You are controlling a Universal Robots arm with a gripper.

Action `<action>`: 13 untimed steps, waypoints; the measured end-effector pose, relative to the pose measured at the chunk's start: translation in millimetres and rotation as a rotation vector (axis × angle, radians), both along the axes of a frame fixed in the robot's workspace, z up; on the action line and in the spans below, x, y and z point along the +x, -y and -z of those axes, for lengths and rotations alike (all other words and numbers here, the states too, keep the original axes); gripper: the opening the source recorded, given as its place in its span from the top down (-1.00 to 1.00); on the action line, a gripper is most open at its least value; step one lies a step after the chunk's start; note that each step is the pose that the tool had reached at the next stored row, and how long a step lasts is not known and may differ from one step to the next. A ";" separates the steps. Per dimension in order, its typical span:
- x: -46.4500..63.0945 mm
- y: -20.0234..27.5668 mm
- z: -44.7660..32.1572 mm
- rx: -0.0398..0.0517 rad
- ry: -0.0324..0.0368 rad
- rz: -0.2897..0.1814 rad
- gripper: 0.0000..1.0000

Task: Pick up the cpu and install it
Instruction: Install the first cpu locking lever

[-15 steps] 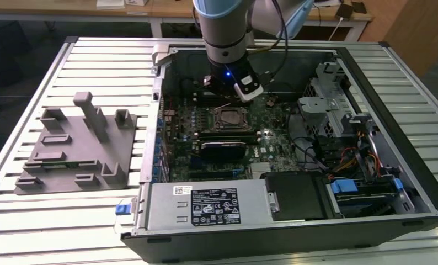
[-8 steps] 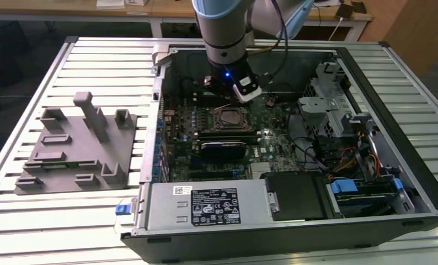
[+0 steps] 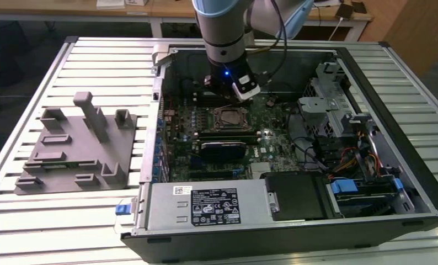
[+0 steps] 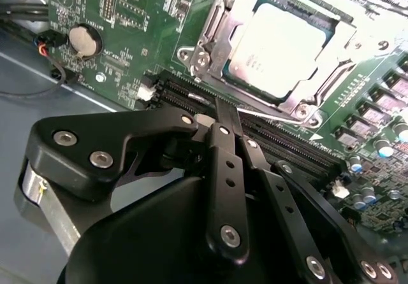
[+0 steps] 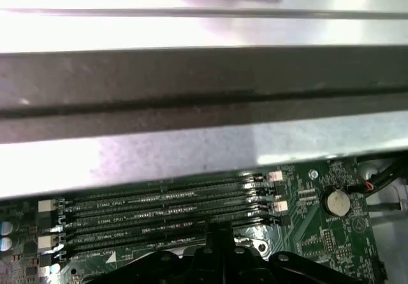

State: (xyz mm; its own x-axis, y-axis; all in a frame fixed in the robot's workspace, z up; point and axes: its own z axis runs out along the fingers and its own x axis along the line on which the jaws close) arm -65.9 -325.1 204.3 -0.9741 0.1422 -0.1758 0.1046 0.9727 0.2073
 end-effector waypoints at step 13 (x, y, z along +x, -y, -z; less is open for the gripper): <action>-0.5 -2.4 4.5 -0.0035 0.0000 0.071 0.79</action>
